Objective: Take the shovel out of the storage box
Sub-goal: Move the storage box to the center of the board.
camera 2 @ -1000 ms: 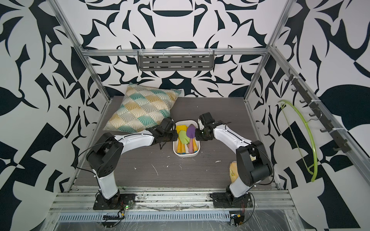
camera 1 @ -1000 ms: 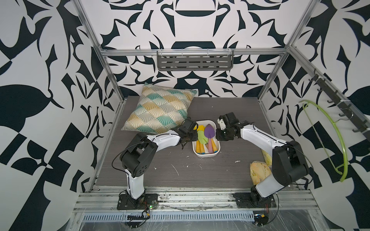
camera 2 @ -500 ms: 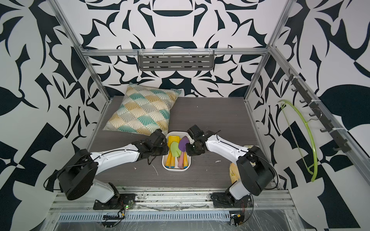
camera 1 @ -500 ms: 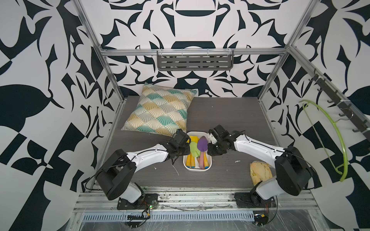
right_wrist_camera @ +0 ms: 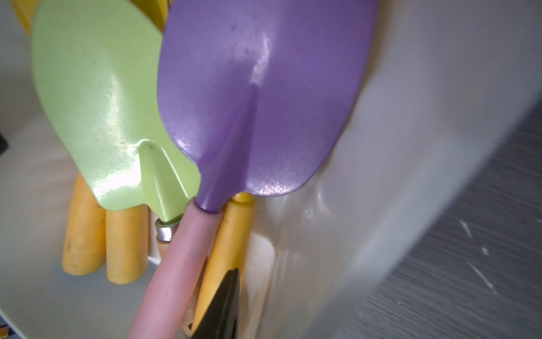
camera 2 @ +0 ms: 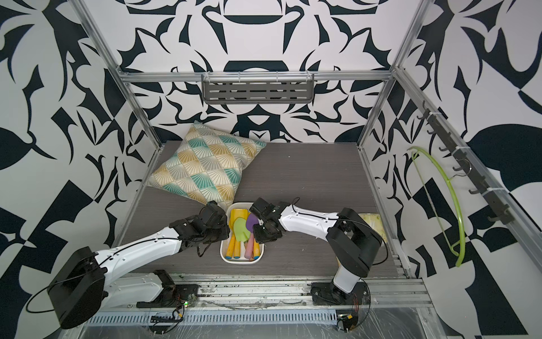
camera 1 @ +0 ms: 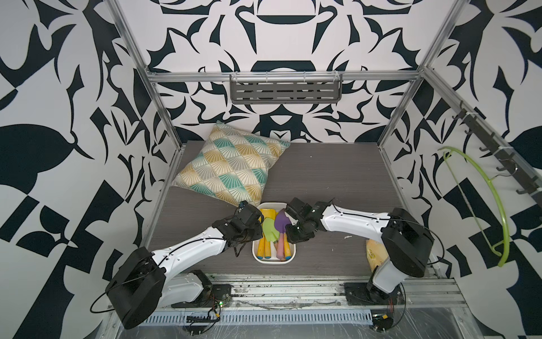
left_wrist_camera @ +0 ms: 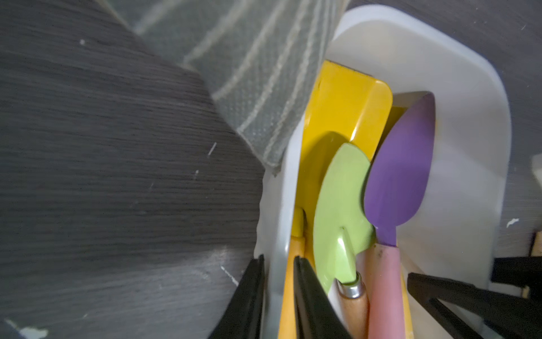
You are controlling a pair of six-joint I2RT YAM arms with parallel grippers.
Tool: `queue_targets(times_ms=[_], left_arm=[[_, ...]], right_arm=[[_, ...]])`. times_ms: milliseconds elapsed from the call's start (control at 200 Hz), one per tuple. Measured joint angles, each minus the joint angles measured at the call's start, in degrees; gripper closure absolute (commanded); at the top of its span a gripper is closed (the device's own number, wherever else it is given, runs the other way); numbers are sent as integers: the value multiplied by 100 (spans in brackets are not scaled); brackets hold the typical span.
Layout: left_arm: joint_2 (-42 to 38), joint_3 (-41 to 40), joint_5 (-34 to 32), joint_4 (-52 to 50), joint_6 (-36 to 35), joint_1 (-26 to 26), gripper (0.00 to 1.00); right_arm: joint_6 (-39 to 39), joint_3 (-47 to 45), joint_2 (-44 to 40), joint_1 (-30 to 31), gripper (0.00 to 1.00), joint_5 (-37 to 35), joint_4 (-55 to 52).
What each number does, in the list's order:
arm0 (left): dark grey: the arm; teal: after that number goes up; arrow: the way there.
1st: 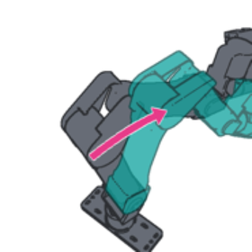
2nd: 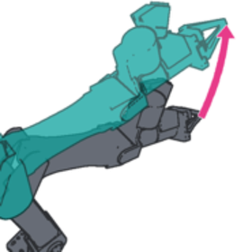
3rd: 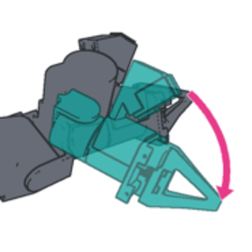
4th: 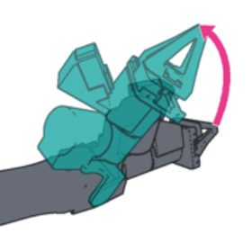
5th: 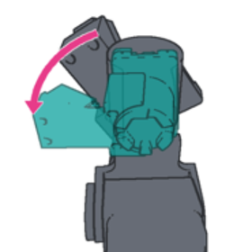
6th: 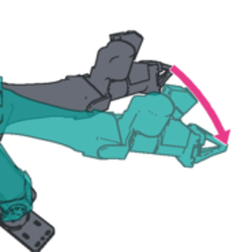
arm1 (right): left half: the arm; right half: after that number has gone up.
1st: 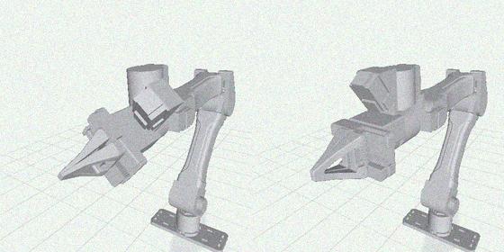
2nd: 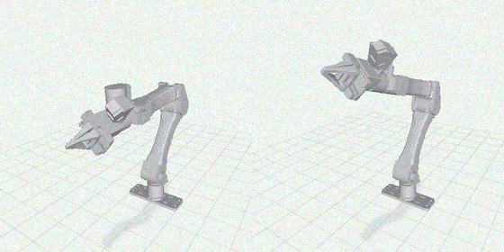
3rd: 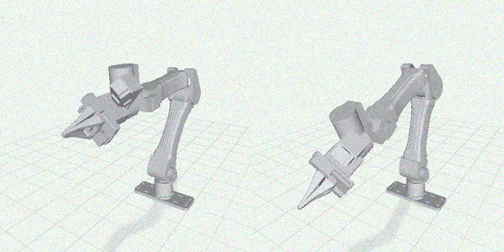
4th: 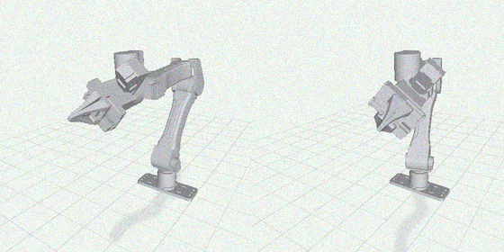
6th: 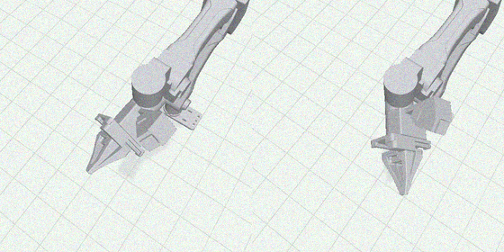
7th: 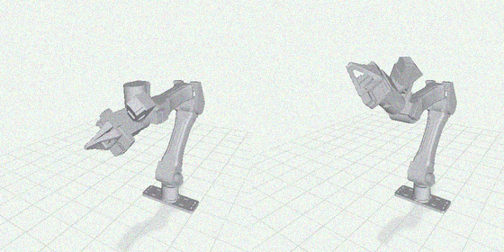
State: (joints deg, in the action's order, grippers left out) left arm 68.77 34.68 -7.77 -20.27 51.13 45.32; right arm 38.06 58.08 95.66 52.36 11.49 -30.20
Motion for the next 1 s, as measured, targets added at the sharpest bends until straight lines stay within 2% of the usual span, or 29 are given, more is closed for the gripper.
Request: queue_targets(times_ms=[255,460,555,765,850,930,1000], left_arm=[[52,33,31,-269,-284,-654,78],[-153,35,0,-450,-511,-990,69],[-146,55,-2,-516,-619,-1071,65],[-48,199,13,-533,-826,-1355,66],[2,299,-28,-573,-981,-1486,59],[-7,442,-166,-691,-1064,-1510,48],[-109,555,-256,-807,-1128,-1510,45]], right_arm=[[-136,769,656,33,73,92,-173],[-278,1119,968,50,71,210,-122],[-295,1141,1008,50,68,297,-46],[-304,1141,844,61,63,372,-37],[-310,1141,750,63,62,398,-37],[-315,1139,686,61,61,378,-46],[-339,1137,599,61,60,328,-63]])
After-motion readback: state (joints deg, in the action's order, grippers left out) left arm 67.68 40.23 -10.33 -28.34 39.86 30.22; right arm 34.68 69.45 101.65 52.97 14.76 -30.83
